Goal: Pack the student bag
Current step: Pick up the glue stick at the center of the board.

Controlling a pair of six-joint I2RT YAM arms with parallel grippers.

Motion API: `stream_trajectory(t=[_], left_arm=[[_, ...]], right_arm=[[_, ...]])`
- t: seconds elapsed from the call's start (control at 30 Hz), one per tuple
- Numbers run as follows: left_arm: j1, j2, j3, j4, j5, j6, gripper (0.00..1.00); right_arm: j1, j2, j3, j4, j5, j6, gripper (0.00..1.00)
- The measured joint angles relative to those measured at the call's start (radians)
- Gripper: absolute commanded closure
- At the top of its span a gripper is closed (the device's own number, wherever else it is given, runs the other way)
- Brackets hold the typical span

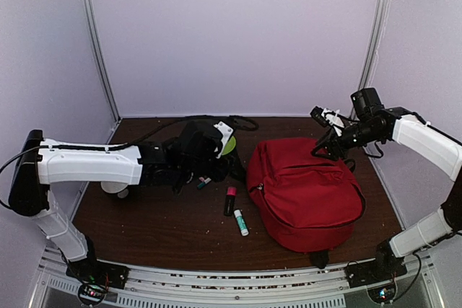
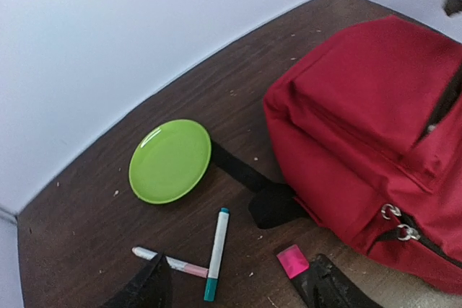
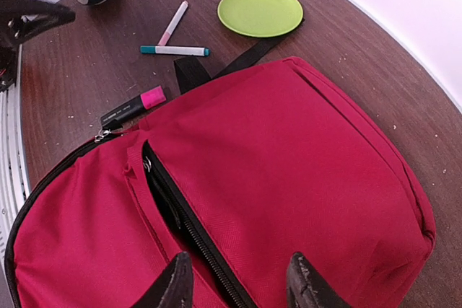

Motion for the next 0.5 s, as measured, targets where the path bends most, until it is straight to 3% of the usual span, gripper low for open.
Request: stream_trajectory(t=[0.13,0.3,0.5], left_arm=[[0.108,-0.002,0.013,-0.121,0.052,-0.132,0.49],[0.244,0.008,0.008,-0.251,0.243,-0.177,0.49],[0.248,0.121,0.13,-0.391,0.476,-0.26,0.49]], right_arm=[[0.001,-0.013,-0.035,0.045,0.011,0.041,0.54],[0.004,-0.051,-0.052,0.083,0.018,0.1,0.53],[0.004,-0.142,-0.11,0.132,0.047,0.141,0.52]])
